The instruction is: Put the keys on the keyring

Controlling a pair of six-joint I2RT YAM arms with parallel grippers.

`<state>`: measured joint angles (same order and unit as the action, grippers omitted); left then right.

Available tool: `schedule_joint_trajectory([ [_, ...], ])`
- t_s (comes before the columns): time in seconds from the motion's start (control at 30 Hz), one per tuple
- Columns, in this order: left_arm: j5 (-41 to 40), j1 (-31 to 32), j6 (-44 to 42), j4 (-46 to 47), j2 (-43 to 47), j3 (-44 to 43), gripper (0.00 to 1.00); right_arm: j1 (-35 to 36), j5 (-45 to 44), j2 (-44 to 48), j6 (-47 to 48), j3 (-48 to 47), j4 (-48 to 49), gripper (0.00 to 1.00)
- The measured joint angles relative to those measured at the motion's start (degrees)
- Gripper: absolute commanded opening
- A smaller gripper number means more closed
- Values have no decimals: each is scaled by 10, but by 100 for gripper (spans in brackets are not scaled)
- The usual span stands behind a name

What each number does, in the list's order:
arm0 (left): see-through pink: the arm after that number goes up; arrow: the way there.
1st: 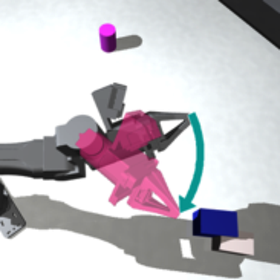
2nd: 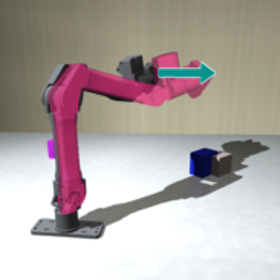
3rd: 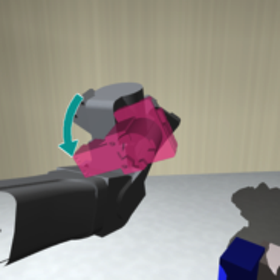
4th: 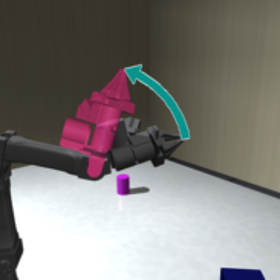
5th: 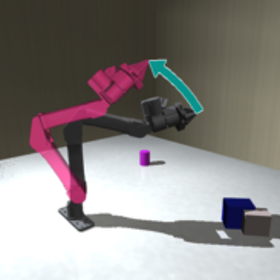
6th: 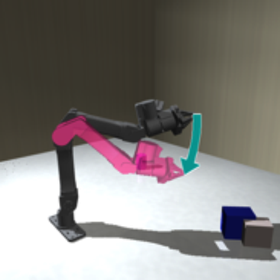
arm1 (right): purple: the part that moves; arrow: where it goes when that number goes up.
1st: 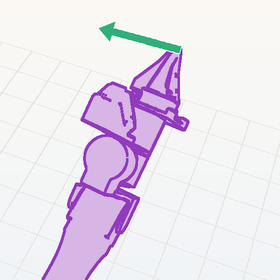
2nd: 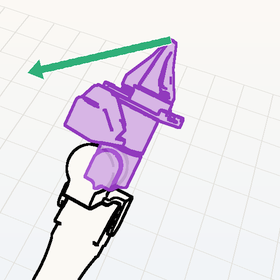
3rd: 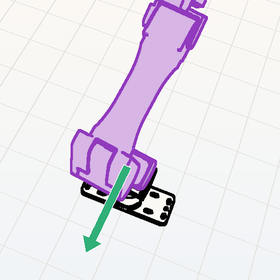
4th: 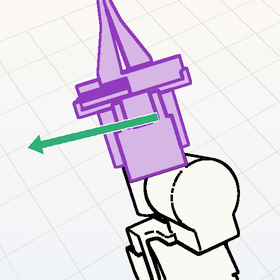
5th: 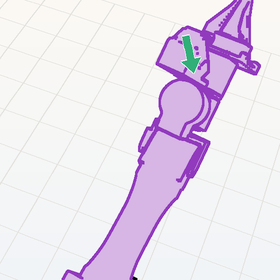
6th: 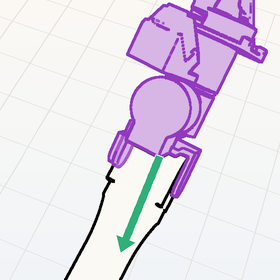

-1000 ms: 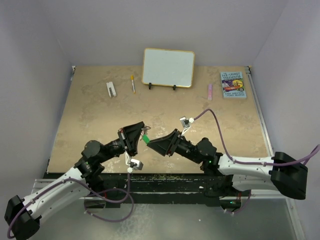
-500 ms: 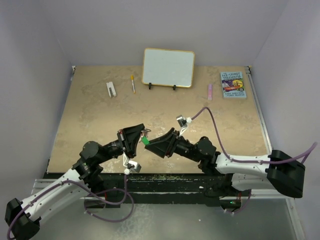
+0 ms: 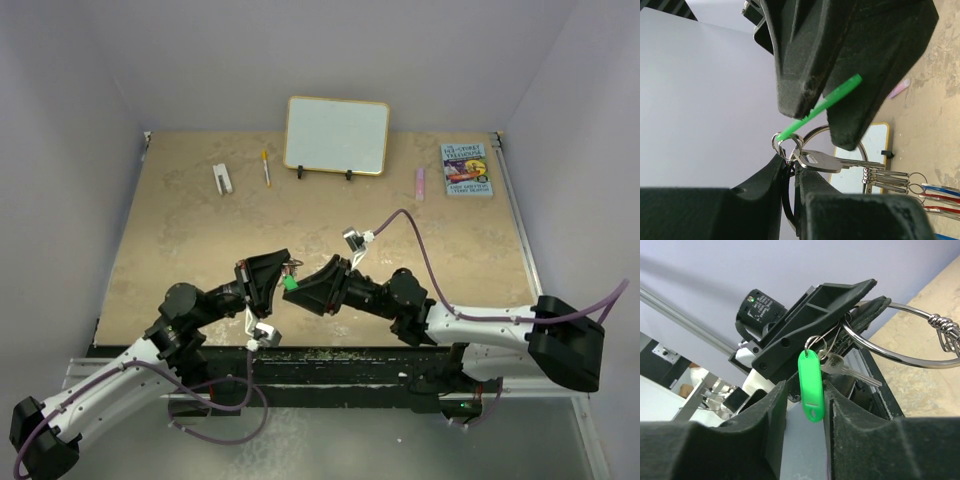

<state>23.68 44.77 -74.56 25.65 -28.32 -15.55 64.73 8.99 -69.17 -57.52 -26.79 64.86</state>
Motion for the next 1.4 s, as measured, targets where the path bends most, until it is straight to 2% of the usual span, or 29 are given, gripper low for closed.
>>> schedule_joint_trajectory([
  [0.13, 1, 0, 0, 0, 3, 0, 5, -2, -3, 15, -1, 0, -3, 9],
  [0.23, 1, 0, 0, 0, 3, 0, 5, -3, -6, 22, -2, 0, -12, 0],
  [0.67, 1, 0, -16, -3, 1, 0, 4, -3, -19, 49, -2, 0, -49, 0],
  [1.03, -1, 0, -70, 0, -27, 22, 5, -3, -36, 110, 10, -80, -186, 0],
  [1.4, -1, 0, -78, 7, -34, 22, 5, -2, -39, 104, -7, -96, -281, 0],
])
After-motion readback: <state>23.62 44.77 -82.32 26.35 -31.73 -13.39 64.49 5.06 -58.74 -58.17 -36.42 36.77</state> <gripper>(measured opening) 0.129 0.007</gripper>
